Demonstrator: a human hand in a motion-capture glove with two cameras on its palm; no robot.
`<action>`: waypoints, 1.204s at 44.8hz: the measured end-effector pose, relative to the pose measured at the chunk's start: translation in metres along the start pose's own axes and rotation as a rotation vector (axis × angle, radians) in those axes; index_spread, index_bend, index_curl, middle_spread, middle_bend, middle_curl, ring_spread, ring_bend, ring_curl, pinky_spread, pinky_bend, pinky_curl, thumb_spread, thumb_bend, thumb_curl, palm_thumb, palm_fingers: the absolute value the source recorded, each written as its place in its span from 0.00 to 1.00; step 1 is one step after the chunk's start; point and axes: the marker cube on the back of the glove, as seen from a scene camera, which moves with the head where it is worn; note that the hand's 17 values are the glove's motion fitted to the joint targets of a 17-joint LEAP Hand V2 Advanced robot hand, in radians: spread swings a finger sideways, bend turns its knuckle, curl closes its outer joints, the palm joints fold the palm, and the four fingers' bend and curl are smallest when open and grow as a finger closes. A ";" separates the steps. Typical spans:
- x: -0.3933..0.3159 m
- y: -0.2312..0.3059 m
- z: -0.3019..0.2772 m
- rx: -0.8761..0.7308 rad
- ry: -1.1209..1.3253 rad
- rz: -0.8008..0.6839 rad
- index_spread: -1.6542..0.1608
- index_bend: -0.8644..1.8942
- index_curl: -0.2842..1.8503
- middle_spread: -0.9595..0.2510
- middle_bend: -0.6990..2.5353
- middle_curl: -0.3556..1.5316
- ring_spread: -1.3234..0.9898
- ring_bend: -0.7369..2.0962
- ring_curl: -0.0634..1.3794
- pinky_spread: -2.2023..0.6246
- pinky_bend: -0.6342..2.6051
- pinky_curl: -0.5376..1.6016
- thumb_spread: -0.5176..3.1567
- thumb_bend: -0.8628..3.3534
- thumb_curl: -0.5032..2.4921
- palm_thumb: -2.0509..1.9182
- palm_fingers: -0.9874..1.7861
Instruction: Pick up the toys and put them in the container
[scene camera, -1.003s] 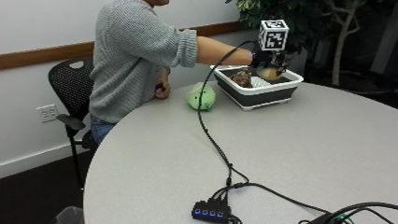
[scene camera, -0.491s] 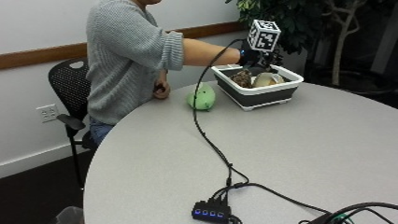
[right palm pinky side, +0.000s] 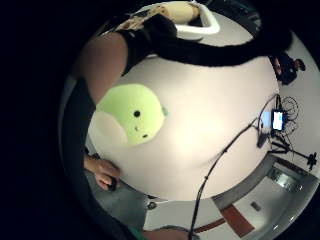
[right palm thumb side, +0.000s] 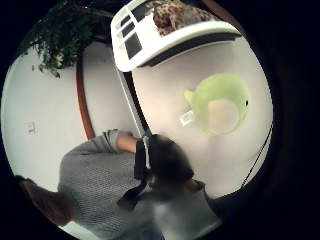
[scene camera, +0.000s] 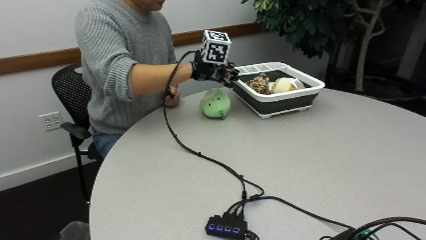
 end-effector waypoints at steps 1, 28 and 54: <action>0.001 -0.001 0.006 -0.002 0.004 0.006 0.71 0.36 0.32 0.67 0.25 0.37 0.52 0.32 0.38 0.79 0.49 0.42 0.48 0.20 0.31 0.51 0.29; 0.024 -0.021 0.119 0.069 0.025 0.150 0.70 0.39 0.30 0.65 0.29 0.35 0.54 0.38 0.34 0.79 0.51 0.42 0.49 0.21 0.30 0.55 0.45; 0.051 -0.025 -0.116 0.391 -0.004 0.109 0.69 0.55 0.47 0.53 0.47 0.54 0.33 0.58 0.55 0.65 0.48 0.44 0.35 0.25 0.43 0.66 0.69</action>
